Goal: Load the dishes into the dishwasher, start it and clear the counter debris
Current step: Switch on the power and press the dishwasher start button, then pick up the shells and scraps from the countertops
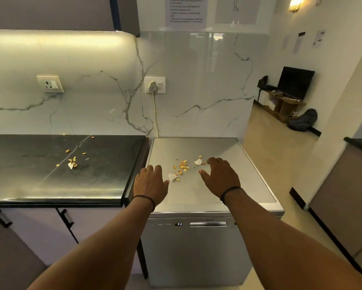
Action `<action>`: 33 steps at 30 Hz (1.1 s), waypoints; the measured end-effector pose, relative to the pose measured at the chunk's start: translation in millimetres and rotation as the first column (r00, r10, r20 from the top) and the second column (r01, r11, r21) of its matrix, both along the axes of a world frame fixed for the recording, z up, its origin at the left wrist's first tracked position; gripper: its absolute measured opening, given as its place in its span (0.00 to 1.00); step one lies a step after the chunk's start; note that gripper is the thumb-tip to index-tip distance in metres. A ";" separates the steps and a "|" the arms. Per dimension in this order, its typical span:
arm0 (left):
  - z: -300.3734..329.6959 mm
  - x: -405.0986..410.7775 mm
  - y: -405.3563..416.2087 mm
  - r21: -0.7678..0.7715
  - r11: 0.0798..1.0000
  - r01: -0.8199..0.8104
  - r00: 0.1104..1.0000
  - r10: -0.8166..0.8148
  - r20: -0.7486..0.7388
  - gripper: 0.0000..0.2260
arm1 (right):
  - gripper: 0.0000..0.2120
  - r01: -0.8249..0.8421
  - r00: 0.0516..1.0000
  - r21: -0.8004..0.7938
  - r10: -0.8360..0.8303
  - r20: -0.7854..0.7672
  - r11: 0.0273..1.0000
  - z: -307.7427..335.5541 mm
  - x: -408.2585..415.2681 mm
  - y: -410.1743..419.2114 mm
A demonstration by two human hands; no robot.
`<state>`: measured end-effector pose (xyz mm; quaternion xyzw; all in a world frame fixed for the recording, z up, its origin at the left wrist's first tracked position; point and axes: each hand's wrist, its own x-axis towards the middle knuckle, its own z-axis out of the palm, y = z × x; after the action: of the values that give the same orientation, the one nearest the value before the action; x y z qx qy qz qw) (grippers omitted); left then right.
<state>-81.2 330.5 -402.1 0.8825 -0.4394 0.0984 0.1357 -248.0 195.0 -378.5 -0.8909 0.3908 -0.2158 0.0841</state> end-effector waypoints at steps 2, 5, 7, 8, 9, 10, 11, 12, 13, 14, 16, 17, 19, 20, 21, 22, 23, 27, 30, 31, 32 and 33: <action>2.6 1.0 -10.1 0.002 1.000 0.000 1.000 0.000 -0.028 0.20 | 0.21 -0.011 1.000 0.042 0.011 0.007 0.999 -2.2 6.6 -5.7; -7.0 3.9 -37.6 0.010 1.000 -0.005 0.994 0.006 -0.105 0.20 | 0.18 0.008 1.000 0.133 -0.005 -0.021 0.991 -23.5 13.0 -28.7; -31.0 3.7 -71.4 0.020 0.999 -0.025 0.991 0.028 -0.133 0.21 | 0.15 0.055 0.998 0.186 -0.045 -0.053 0.981 -56.8 16.1 -64.7; -41.2 3.8 -80.4 0.023 0.999 -0.029 0.988 0.032 -0.149 0.21 | 0.14 0.074 0.996 0.202 -0.063 -0.061 0.977 -70.2 15.7 -77.1; -49.9 4.2 -84.7 0.036 0.999 -0.038 0.987 0.043 -0.158 0.21 | 0.13 0.085 0.995 0.219 -0.070 -0.076 0.972 -79.0 15.6 -86.2; -58.9 4.4 -91.4 0.053 0.997 -0.064 0.985 0.072 -0.159 0.21 | 0.13 0.086 0.994 0.232 -0.069 -0.084 0.969 -89.8 16.7 -98.6; -76.1 10.3 -109.2 0.068 0.991 -0.116 0.981 0.125 -0.151 0.22 | 0.14 0.077 0.994 0.258 -0.053 -0.099 0.963 -108.7 25.6 -120.2; -89.0 15.4 -122.4 0.065 0.986 -0.154 0.976 0.162 -0.146 0.23 | 0.15 0.062 0.994 0.287 -0.034 -0.103 0.956 -124.2 32.4 -137.1; -98.0 18.3 -129.8 0.066 0.982 -0.177 0.974 0.184 -0.129 0.24 | 0.16 0.051 0.994 0.320 -0.016 -0.112 0.946 -134.1 37.4 -146.4; -107.8 21.8 -141.2 0.077 0.977 -0.198 0.972 0.206 -0.115 0.26 | 0.18 0.042 0.994 0.345 -0.003 -0.113 0.938 -144.8 44.6 -158.7; -121.9 27.5 -159.4 0.066 0.971 -0.230 0.965 0.236 -0.116 0.31 | 0.20 0.024 0.995 0.349 0.013 -0.104 0.937 -158.1 57.1 -176.1; -127.6 29.9 -169.0 0.055 0.967 -0.248 0.959 0.253 -0.129 0.35 | 0.21 0.010 0.995 0.332 0.024 -0.097 0.943 -163.8 62.8 -185.3; -139.8 40.8 -185.9 0.062 0.950 -0.305 0.935 0.311 -0.170 0.42 | 0.24 -0.015 0.995 0.261 0.039 -0.087 0.965 -173.1 78.5 -200.3; -145.6 46.7 -190.8 0.063 0.942 -0.330 0.921 0.336 -0.199 0.44 | 0.27 -0.026 0.996 0.196 0.042 -0.080 0.980 -178.1 85.5 -204.2; -150.5 52.2 -194.5 0.065 0.935 -0.348 0.907 0.354 -0.228 0.46 | 0.30 -0.031 0.997 0.143 0.041 -0.070 0.989 -182.2 92.3 -206.8; -156.1 57.9 -199.7 0.065 0.931 -0.359 0.897 0.364 -0.251 0.47 | 0.34 -0.025 0.998 0.122 0.032 -0.059 0.992 -187.6 99.7 -211.1; -161.8 63.4 -205.7 0.061 0.931 -0.361 0.893 0.363 -0.264 0.47 | 0.38 -0.015 0.998 0.134 0.024 -0.063 0.991 -192.4 107.5 -216.7; -170.5 81.0 -230.1 0.009 0.958 -0.285 0.924 0.278 -0.263 0.45 | 0.43 -0.067 0.997 0.154 0.072 -0.026 0.986 -201.7 134.3 -241.3; -175.6 95.0 -247.7 -0.045 0.975 -0.216 0.941 0.196 -0.276 0.45 | 0.42 -0.085 0.996 0.169 0.088 -0.007 0.982 -204.7 153.2 -257.3; -175.7 97.8 -251.8 -0.047 0.979 -0.197 0.944 0.177 -0.278 0.44 | 0.41 -0.088 0.996 0.162 0.092 -0.019 0.983 -204.7 157.9 -262.0; -177.2 102.1 -256.0 -0.047 0.982 -0.184 0.945 0.163 -0.284 0.43 | 0.39 -0.100 0.994 0.153 0.105 -0.031 0.983 -205.9 164.8 -267.3; -178.6 106.6 -259.9 -0.054 0.983 -0.177 0.943 0.154 -0.294 0.42 | 0.38 -0.118 0.991 0.153 0.125 -0.040 0.981 -207.1 172.1 -272.1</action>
<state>25.4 70.6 -580.7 0.9150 -0.3351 -0.0027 0.2248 -75.9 -77.1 -585.5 -0.9093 0.3527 -0.1581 0.1541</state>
